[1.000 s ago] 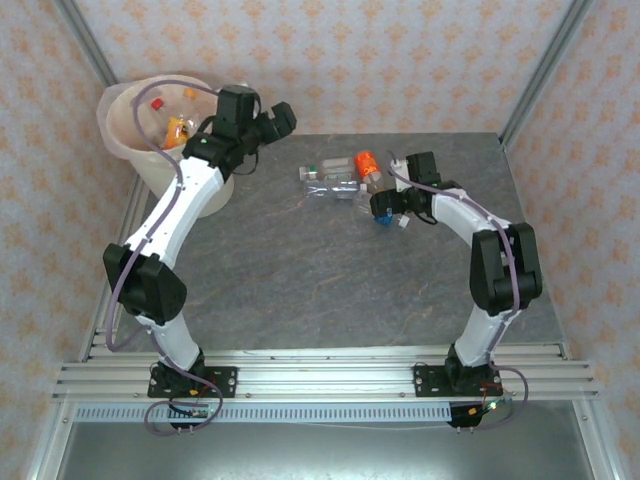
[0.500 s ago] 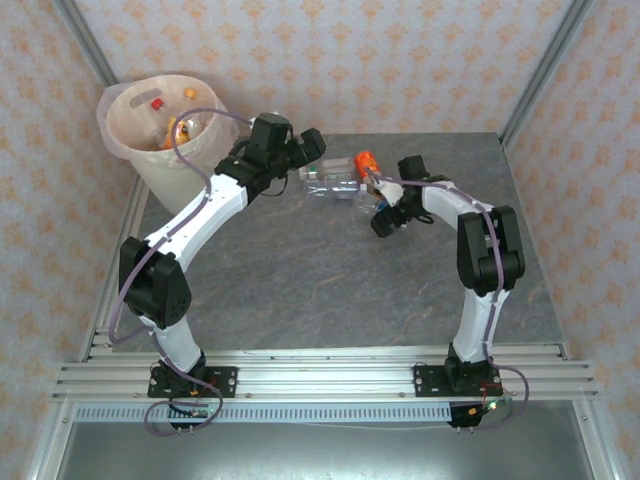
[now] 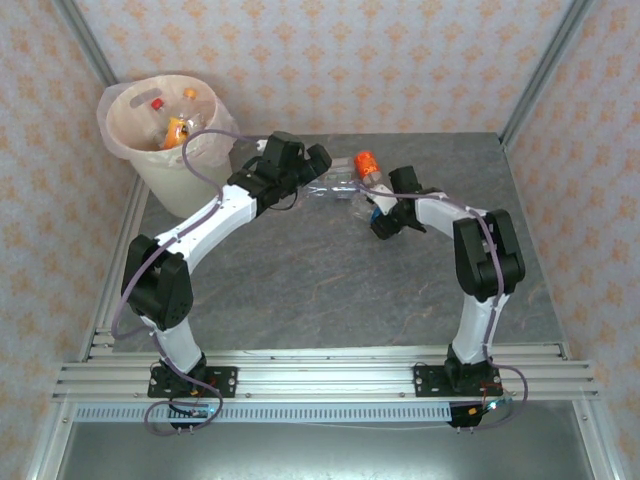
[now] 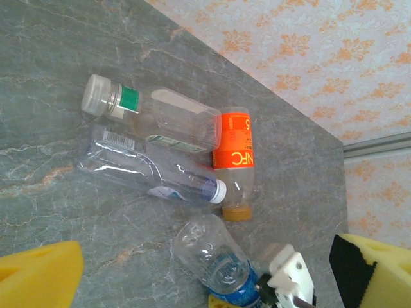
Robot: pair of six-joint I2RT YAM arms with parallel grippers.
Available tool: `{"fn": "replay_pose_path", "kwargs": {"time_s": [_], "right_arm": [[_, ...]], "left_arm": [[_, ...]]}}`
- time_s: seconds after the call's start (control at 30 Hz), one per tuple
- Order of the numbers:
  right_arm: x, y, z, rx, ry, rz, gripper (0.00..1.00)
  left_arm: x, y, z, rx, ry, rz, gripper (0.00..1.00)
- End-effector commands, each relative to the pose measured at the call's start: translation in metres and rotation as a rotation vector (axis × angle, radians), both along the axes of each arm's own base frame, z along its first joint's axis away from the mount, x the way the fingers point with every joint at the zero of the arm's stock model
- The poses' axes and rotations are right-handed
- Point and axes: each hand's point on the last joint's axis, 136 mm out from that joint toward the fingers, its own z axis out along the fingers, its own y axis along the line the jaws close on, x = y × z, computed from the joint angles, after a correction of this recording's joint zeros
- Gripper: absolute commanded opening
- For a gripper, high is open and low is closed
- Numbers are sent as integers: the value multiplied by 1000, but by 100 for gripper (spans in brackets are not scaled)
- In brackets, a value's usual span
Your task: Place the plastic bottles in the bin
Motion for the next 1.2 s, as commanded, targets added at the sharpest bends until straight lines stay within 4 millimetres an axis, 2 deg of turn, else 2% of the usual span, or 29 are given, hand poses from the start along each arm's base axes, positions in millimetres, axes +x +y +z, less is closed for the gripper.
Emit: {"fn": "replay_pose_path", "kwargs": {"time_s": [0.0, 0.17, 0.3, 0.4, 0.6, 0.77, 0.87, 0.97, 1.03, 1.1, 1.17], "right_arm": [[1, 6, 40, 50, -109, -84, 50], [-21, 29, 78, 183, -153, -129, 50], [-43, 47, 100, 364, -82, -160, 52], [-59, 59, 108, 478, -38, -168, 53], [-72, 76, 119, 628, 23, -175, 53], [-73, 83, 128, 663, 18, -153, 54], [-71, 85, 130, 664, 14, -140, 54], [-74, 92, 132, 660, 24, -95, 54], [-79, 98, 134, 638, 20, -38, 55], [-86, 103, 134, 587, 12, 28, 59], [-88, 102, 129, 510, -1, 22, 69]], "left_arm": [[-4, -23, -12, -60, 5, -62, 100], [-19, -64, -26, -144, -4, -180, 100], [-23, -86, -30, -269, -43, -238, 100], [-22, -91, -31, -309, -61, -254, 100], [-31, -111, -16, -318, -93, -369, 100], [-41, -101, -40, -148, 6, -337, 99], [-42, -96, -49, -133, 37, -315, 93], [-41, -108, -44, -182, 20, -356, 78], [-38, -113, -40, -196, 9, -372, 72], [-35, -113, -39, -175, 5, -372, 68], [-31, -113, -37, -156, 6, -374, 62]]}}
